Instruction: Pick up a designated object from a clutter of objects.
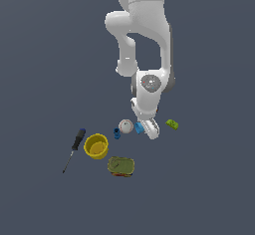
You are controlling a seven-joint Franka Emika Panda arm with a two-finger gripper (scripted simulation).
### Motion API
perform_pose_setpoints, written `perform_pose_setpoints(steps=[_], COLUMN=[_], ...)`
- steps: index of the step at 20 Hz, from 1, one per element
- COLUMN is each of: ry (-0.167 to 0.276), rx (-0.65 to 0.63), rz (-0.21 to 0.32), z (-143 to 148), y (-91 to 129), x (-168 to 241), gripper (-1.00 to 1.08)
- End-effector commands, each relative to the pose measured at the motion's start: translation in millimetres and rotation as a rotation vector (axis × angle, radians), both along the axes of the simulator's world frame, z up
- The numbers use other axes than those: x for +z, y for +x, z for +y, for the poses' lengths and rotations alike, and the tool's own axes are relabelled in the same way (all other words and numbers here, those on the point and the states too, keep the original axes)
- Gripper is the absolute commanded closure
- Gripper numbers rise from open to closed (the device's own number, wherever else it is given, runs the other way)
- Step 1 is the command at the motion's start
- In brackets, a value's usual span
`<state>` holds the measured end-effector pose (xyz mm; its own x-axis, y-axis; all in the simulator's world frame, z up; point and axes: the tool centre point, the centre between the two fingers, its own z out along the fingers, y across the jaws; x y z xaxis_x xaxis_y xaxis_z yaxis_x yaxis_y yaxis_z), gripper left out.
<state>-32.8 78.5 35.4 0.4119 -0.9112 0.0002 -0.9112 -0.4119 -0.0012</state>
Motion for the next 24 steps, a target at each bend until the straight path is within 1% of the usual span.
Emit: perform_pose_setpoints(steps=[1,6,12,17,24], ry=[0.000,0.000,0.000,-0.001,-0.002], rx=[0.000,0.000,0.000,0.000,0.000], rz=[0.000,0.000,0.000,0.000,0.000], z=[0,5,19,36,68], y=[0,1,5,10,19], x=[0,10,40,78,146], gripper=[1.08,1.08,1.08,1.08,1.08])
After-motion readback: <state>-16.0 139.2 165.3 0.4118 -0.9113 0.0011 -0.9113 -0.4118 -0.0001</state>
